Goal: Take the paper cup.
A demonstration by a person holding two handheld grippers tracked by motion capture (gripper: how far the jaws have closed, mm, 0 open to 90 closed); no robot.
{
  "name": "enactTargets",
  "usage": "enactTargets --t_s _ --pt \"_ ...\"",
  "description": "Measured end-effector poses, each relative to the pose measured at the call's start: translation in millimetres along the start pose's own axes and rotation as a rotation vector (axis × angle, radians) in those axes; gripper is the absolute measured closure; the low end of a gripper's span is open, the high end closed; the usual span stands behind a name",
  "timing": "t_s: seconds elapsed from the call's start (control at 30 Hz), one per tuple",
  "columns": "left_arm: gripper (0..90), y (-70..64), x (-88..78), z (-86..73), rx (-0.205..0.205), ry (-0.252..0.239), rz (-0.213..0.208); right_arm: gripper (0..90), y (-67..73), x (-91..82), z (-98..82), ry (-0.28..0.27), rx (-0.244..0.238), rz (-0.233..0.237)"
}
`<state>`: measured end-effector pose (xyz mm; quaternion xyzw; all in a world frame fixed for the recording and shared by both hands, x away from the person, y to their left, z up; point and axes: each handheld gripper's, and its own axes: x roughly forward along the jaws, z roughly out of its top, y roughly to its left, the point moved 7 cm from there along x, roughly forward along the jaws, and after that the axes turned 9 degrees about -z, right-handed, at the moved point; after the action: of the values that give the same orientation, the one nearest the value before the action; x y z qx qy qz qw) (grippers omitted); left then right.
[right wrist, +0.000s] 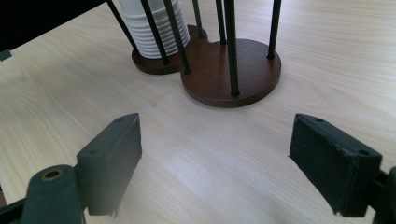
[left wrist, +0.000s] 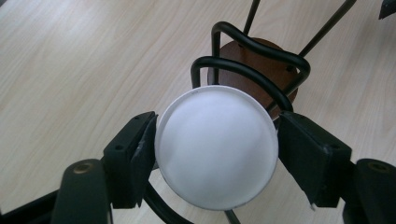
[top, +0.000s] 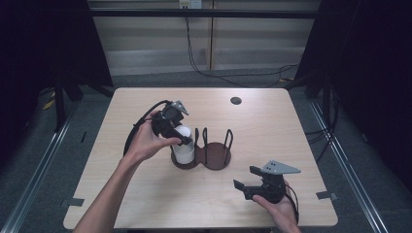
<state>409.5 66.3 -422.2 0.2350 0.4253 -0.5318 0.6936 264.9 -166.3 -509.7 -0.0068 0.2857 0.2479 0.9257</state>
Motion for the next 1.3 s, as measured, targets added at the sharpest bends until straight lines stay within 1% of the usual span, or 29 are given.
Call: enactTargets --t_s 0.07,0.1,0.13,0.2,0.23,0.27,0.4,0.43,0.47,0.5,0.53,0.6,0.67,0.83,0.87,0.9,1.13,1.23,1.3 --pt "31.6 0.0 0.5 -0.1 -0.006 0.0 -0.002 16.4 0.1 0.1 0.0 0.001 0.0 -0.001" --pt "32.6 0.3 1.7 -1.0 -0.003 0.011 -0.01 16.5 0.0 0.1 0.1 -0.001 -0.002 -0.001" --pt "33.3 0.3 1.7 -1.0 -0.003 0.011 -0.01 16.5 0.0 0.1 0.1 -0.001 -0.002 -0.001" --pt "33.5 -0.3 3.2 -0.8 -0.011 0.008 -0.016 16.5 -0.1 -0.1 -0.2 0.002 0.0 -0.002" --pt "33.7 -1.1 4.8 -0.3 -0.022 0.003 -0.028 16.5 -0.3 -0.2 0.0 0.0 0.007 0.002" --pt "33.8 -0.3 4.5 -0.2 -0.009 0.007 -0.027 16.5 -0.5 -0.3 0.2 -0.002 0.012 0.005" --pt "34.3 0.6 4.0 0.1 -0.022 -0.006 -0.03 16.5 -0.9 -0.6 0.3 -0.004 0.014 0.006" --pt "34.3 1.8 3.1 -0.2 -0.02 0.0 -0.029 16.5 -0.9 -0.7 0.3 -0.005 0.013 0.005" --pt "34.4 2.7 2.6 0.1 -0.022 -0.007 -0.023 16.5 -0.7 -0.7 0.2 -0.004 0.014 0.005" --pt "34.4 2.2 2.6 0.7 -0.031 -0.019 -0.028 16.5 -0.6 -0.5 0.2 -0.004 0.013 0.007" --pt "34.5 2.6 1.8 0.5 -0.023 -0.012 -0.029 16.5 -0.5 -0.4 0.2 -0.004 0.012 0.007" --pt "34.6 3.0 1.3 0.6 -0.02 -0.011 -0.027 16.5 -0.3 -0.3 0.1 -0.002 0.014 0.006" --pt "34.7 2.4 0.0 1.6 -0.025 -0.031 -0.023 16.5 0.1 -0.1 0.0 0.0 0.011 0.006" --pt "34.7 1.9 -2.1 3.7 -0.008 -0.043 -0.006 16.5 0.8 0.6 -0.1 0.002 0.011 0.006" --pt "34.7 2.1 -3.6 5.2 -0.005 -0.059 0.003 16.5 1.1 0.5 -0.5 0.005 0.012 0.006" --pt "34.8 2.5 -4.1 5.8 -0.005 -0.065 0.005 16.5 0.9 0.6 -0.6 0.006 0.008 0.006" --pt "34.8 1.0 -4.6 6.7 -0.005 -0.065 0.01 16.4 1.3 0.7 -0.7 0.007 0.008 0.008" --pt "34.9 1.1 -6.8 7.7 -0.004 -0.079 0.009 16.5 1.6 0.9 -0.6 0.007 0.008 0.009" --pt "34.8 -0.5 -7.4 8.4 -0.012 -0.091 0.008 16.4 1.2 1.0 -0.6 0.007 0.005 0.005"
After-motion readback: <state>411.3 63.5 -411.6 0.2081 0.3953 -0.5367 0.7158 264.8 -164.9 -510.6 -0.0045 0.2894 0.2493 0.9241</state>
